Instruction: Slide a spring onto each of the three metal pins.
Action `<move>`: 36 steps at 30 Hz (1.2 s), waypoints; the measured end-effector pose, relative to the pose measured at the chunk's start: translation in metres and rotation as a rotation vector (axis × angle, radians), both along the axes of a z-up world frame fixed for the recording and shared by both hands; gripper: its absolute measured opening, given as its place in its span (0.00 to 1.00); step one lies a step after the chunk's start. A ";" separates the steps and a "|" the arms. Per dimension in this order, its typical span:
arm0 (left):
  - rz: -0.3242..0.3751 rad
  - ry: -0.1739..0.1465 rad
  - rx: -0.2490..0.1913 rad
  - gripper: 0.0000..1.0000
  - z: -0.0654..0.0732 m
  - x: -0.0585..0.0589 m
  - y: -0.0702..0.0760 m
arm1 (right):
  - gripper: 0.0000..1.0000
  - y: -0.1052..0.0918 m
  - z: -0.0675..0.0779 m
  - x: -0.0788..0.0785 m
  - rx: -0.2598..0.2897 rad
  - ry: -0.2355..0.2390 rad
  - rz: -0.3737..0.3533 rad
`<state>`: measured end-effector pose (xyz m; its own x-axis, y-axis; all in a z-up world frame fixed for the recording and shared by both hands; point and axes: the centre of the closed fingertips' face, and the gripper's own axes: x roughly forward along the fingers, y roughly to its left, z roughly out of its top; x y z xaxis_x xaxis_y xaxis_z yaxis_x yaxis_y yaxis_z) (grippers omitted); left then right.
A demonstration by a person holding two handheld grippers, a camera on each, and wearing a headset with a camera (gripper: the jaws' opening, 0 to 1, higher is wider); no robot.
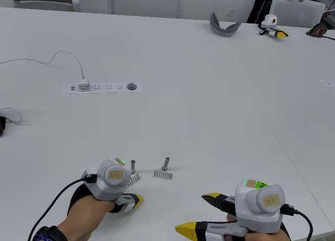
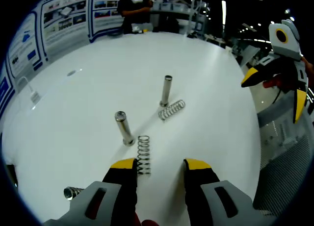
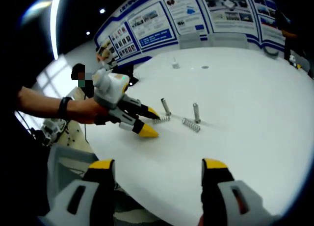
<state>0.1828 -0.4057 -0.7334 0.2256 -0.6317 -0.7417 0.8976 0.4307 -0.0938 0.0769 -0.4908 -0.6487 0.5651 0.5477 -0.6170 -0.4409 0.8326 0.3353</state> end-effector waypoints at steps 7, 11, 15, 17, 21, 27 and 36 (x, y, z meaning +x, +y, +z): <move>0.050 -0.019 0.047 0.11 -0.002 0.010 0.011 | 0.73 0.005 0.001 0.002 0.008 -0.004 0.006; 0.055 -0.014 0.049 0.11 -0.003 0.009 0.011 | 0.72 0.006 0.002 0.003 0.008 -0.006 0.008; 0.059 0.003 0.040 0.11 -0.003 0.002 0.016 | 0.72 0.005 0.002 0.003 0.008 -0.006 0.008; 0.047 0.002 0.044 0.11 -0.002 -0.004 0.021 | 0.72 0.005 0.002 0.003 0.009 -0.007 0.009; 0.041 -0.006 0.033 0.12 -0.003 -0.010 0.024 | 0.72 0.007 0.002 0.001 0.009 -0.007 0.013; 0.049 -0.022 0.024 0.21 -0.003 -0.008 0.017 | 0.72 0.012 0.003 0.000 0.011 -0.007 0.023; 0.081 -0.040 0.017 0.11 -0.003 0.004 0.017 | 0.72 0.013 0.007 -0.001 0.009 -0.015 0.029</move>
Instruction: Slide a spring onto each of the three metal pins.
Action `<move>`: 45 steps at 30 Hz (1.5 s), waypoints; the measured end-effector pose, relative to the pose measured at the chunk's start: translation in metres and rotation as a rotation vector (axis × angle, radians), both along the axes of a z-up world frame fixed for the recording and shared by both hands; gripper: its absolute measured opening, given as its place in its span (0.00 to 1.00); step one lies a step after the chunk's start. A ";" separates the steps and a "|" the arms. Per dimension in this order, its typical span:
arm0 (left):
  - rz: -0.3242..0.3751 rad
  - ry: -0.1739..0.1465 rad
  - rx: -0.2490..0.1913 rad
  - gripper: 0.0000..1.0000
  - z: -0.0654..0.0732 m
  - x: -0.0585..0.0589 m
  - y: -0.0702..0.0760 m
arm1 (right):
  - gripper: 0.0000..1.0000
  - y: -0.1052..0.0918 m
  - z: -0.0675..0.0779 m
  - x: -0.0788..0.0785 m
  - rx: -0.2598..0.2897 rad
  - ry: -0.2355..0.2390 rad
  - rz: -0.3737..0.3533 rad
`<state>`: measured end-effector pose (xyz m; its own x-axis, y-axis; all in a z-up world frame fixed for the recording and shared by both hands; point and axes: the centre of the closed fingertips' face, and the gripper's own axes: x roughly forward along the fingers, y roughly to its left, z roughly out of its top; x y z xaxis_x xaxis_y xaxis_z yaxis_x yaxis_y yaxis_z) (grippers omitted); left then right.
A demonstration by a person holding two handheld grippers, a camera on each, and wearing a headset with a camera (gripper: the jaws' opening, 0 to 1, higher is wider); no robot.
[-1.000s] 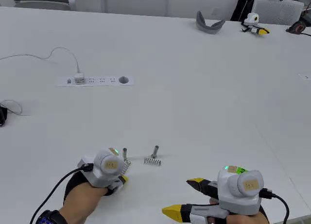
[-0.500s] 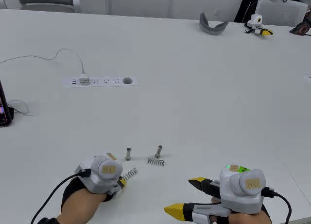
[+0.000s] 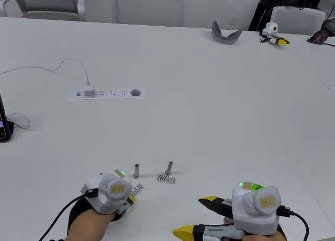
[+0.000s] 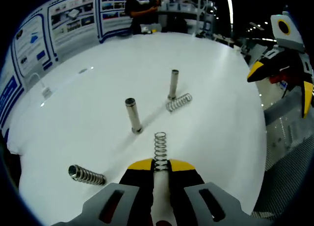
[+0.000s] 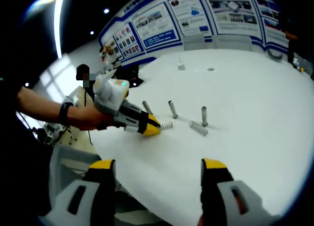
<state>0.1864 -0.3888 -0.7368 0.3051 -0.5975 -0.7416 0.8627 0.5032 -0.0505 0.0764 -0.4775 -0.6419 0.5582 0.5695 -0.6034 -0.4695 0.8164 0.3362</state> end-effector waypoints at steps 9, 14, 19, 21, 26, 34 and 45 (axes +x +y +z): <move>-0.005 0.036 -0.043 0.10 0.012 -0.020 0.015 | 0.71 -0.001 0.002 -0.002 0.020 0.001 -0.009; 0.000 0.040 -0.066 0.10 0.021 -0.029 0.026 | 0.69 0.006 0.003 -0.001 0.038 0.006 0.003; 0.026 0.058 -0.082 0.10 0.026 -0.037 0.039 | 0.67 0.015 0.005 0.003 0.059 0.003 0.021; 0.027 0.059 -0.084 0.10 0.029 -0.041 0.044 | 0.66 0.020 0.007 0.005 0.073 0.002 0.026; 0.029 0.060 -0.091 0.10 0.040 -0.049 0.054 | 0.65 0.032 0.013 0.012 0.097 -0.005 0.061; 0.012 0.038 -0.158 0.10 0.073 -0.056 0.056 | 0.58 0.057 0.026 0.025 0.155 -0.005 0.131; -0.027 -0.007 -0.228 0.10 0.116 -0.057 0.048 | 0.47 0.091 0.050 0.035 0.297 0.006 0.197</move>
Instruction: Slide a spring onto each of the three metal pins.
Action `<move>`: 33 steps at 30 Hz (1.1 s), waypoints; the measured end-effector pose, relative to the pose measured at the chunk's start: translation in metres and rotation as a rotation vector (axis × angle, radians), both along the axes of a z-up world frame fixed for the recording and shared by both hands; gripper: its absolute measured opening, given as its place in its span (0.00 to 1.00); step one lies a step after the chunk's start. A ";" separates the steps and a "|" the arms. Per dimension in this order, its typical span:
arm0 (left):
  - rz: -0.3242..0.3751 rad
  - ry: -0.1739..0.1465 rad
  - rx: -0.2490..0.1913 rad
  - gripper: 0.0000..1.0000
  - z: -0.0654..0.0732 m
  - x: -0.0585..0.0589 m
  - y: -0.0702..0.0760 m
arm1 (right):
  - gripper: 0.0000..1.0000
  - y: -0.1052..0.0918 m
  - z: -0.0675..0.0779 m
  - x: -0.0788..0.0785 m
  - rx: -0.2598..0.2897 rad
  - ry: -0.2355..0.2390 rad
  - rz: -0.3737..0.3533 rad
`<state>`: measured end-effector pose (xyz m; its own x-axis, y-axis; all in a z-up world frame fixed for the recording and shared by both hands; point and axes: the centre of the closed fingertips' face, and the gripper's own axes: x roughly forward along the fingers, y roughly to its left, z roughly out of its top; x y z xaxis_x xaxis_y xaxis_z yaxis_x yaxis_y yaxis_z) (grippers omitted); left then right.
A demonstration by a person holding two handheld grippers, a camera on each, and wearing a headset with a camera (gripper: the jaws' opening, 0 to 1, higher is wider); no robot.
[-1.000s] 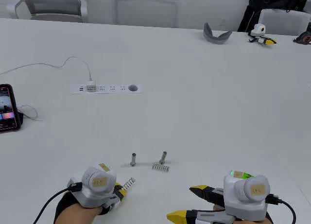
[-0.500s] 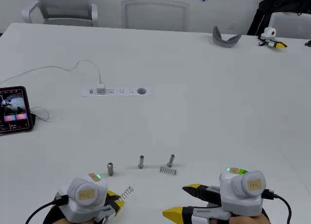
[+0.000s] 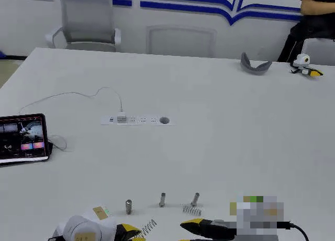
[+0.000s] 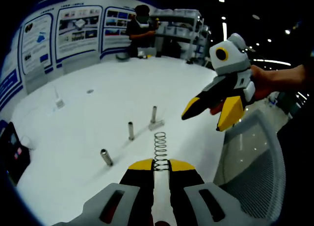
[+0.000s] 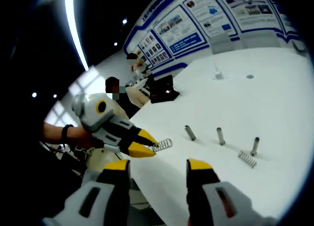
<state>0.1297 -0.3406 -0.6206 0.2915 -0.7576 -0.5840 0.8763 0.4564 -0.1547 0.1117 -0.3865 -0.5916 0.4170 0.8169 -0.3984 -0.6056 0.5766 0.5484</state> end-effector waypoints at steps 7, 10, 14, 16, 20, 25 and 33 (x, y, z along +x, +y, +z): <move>-0.060 -0.024 -0.043 0.10 0.018 -0.013 -0.013 | 0.39 0.012 0.013 0.004 0.054 0.001 0.033; -0.078 -0.033 -0.047 0.10 0.022 -0.017 -0.016 | 0.38 0.014 0.014 0.005 0.065 0.009 0.040; -0.099 -0.047 -0.049 0.10 0.027 -0.019 -0.018 | 0.34 0.017 0.017 0.005 0.073 0.008 0.055; -0.108 -0.054 -0.054 0.10 0.031 -0.019 -0.019 | 0.31 0.017 0.018 0.004 0.076 0.007 0.064; -0.130 -0.067 -0.048 0.10 0.033 -0.021 -0.020 | 0.28 0.018 0.020 0.004 0.078 0.005 0.074; -0.152 -0.071 -0.044 0.10 0.034 -0.021 -0.021 | 0.23 0.019 0.024 0.006 0.092 0.000 0.080; -0.198 -0.082 -0.030 0.10 0.034 -0.024 -0.024 | 0.15 0.018 0.025 0.005 0.072 -0.004 0.111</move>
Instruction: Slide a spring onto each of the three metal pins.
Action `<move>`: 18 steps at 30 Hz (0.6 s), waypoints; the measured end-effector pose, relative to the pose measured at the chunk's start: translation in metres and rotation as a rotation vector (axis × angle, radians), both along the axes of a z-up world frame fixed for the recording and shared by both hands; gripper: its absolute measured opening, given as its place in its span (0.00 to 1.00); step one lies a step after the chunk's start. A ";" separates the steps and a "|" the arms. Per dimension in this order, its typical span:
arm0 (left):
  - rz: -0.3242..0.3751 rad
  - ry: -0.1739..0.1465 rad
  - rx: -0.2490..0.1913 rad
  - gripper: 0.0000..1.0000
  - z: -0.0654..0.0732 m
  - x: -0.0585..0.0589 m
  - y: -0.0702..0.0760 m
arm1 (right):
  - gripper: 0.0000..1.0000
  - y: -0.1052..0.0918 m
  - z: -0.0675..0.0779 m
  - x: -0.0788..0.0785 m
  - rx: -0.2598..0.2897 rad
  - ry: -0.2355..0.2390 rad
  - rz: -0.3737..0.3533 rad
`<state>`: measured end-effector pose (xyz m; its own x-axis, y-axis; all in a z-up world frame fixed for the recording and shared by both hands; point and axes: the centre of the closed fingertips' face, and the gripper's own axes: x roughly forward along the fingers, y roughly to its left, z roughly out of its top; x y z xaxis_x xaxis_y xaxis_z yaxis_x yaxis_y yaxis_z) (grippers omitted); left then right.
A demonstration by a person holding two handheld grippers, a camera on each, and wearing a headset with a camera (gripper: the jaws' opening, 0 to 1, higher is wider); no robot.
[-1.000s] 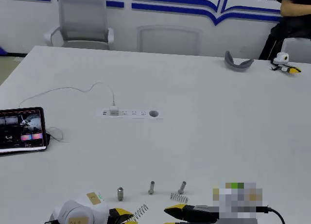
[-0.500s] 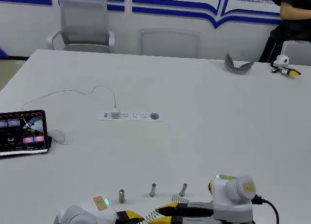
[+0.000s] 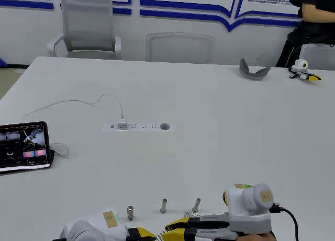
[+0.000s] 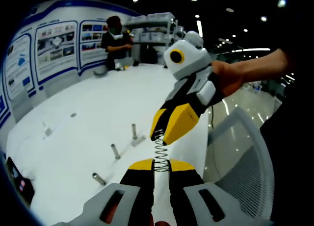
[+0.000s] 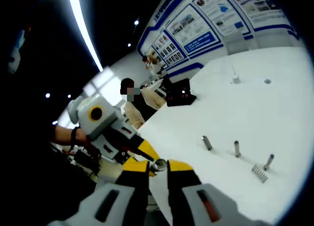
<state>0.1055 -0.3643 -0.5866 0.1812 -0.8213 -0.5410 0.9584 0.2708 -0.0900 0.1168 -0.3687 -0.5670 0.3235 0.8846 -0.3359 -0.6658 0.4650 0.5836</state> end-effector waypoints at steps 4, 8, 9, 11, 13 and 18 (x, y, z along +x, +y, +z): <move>-0.032 -0.021 0.019 0.10 0.000 -0.001 -0.001 | 0.14 0.002 -0.001 -0.002 -0.028 -0.010 0.031; -0.050 -0.019 0.019 0.10 0.000 -0.004 -0.003 | 0.13 0.002 -0.001 -0.005 -0.045 -0.019 0.072; -0.052 -0.017 0.019 0.10 0.000 -0.004 -0.003 | 0.13 0.003 0.000 -0.006 -0.049 -0.021 0.083; -0.058 -0.018 0.020 0.10 0.000 -0.004 -0.002 | 0.13 0.003 0.000 -0.007 -0.066 -0.032 0.105; -0.062 -0.015 0.020 0.10 0.000 -0.005 -0.002 | 0.13 0.004 0.000 -0.008 -0.085 -0.042 0.126; -0.075 -0.014 0.023 0.10 -0.003 -0.006 -0.004 | 0.13 0.005 -0.003 -0.012 -0.160 -0.076 0.208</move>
<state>0.0993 -0.3679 -0.5894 0.1272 -0.8204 -0.5574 0.9773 0.1997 -0.0709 0.1053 -0.3635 -0.5697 0.1698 0.8722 -0.4588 -0.7957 0.3960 0.4584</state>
